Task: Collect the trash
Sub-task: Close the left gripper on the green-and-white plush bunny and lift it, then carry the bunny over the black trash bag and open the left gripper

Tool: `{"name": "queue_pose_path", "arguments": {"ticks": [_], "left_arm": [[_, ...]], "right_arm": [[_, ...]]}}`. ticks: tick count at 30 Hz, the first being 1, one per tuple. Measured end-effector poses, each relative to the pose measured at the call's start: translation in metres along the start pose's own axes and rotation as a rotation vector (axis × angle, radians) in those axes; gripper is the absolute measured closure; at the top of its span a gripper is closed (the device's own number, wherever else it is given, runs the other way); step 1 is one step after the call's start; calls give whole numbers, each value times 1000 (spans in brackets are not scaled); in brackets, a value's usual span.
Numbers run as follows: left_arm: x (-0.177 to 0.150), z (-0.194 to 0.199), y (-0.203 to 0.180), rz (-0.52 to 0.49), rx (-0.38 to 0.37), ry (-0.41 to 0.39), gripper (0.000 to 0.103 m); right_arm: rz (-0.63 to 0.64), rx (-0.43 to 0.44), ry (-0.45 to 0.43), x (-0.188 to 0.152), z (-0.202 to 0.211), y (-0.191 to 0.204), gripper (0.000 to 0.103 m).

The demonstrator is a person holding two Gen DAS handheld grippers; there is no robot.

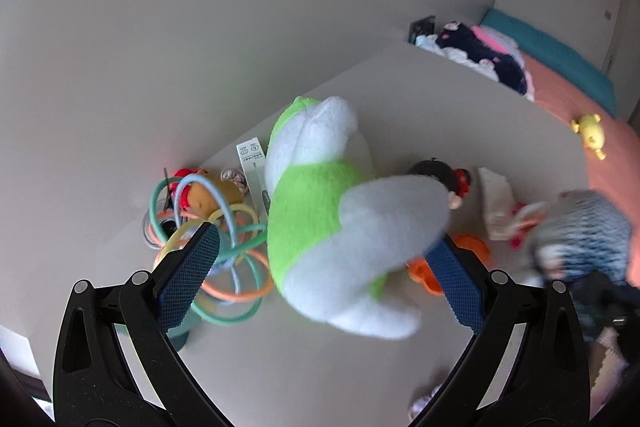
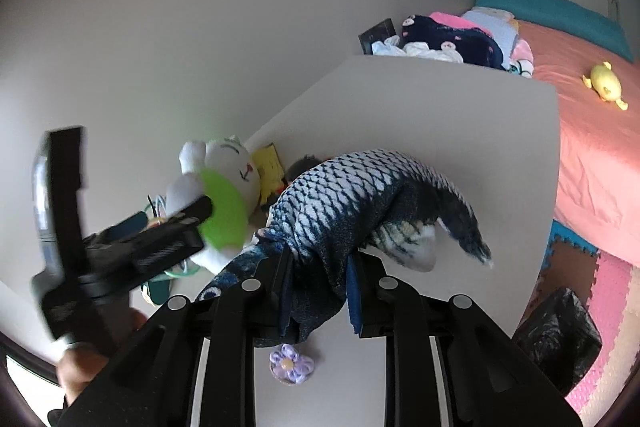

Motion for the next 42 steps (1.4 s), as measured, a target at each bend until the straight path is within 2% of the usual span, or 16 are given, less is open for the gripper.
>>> {"name": "queue_pose_path", "arguments": {"ticks": [1,2,3,4,5,9,17,24,31,42], "left_arm": [[2,-5,1,2,16,5,7],[2,-9,3,4,23,8,12],[2,-13,5,9,23,13,25],[2,-16,6,17,10,23,34],[2,-20,7,31,-25,32,49],[6,-16,12,59,-36,-1,62],[25,48,20,67,-79,-143,64],[27,101,-8,32,-131,-214,64],[10,118,-81,-44,-240,-213,63],[-38,115,-243,-265,-455,-130,62]], "right_arm": [[8,6,-8,6,2,1,79],[12,9,-13,9,3,-1,79],[20,11,-20,14,5,0,79],[24,10,-23,17,6,0,79],[27,9,-28,23,6,-1,79],[27,18,-46,36,12,-7,79],[0,39,-91,51,36,-21,79],[-28,15,-141,51,72,-52,78],[-74,-85,-185,30,117,-112,78],[-238,-292,-201,-24,175,-244,76]]}}
Point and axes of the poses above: each gripper's, at about its wrist camera, not at the fingertips, and z roughly against the way its jaws point, y to its left, x to its top, the point moved 5 cm from there along -z, roughly the way its jaws point, and after that the axes turned 1 degree about y, right-handed, at the moved point
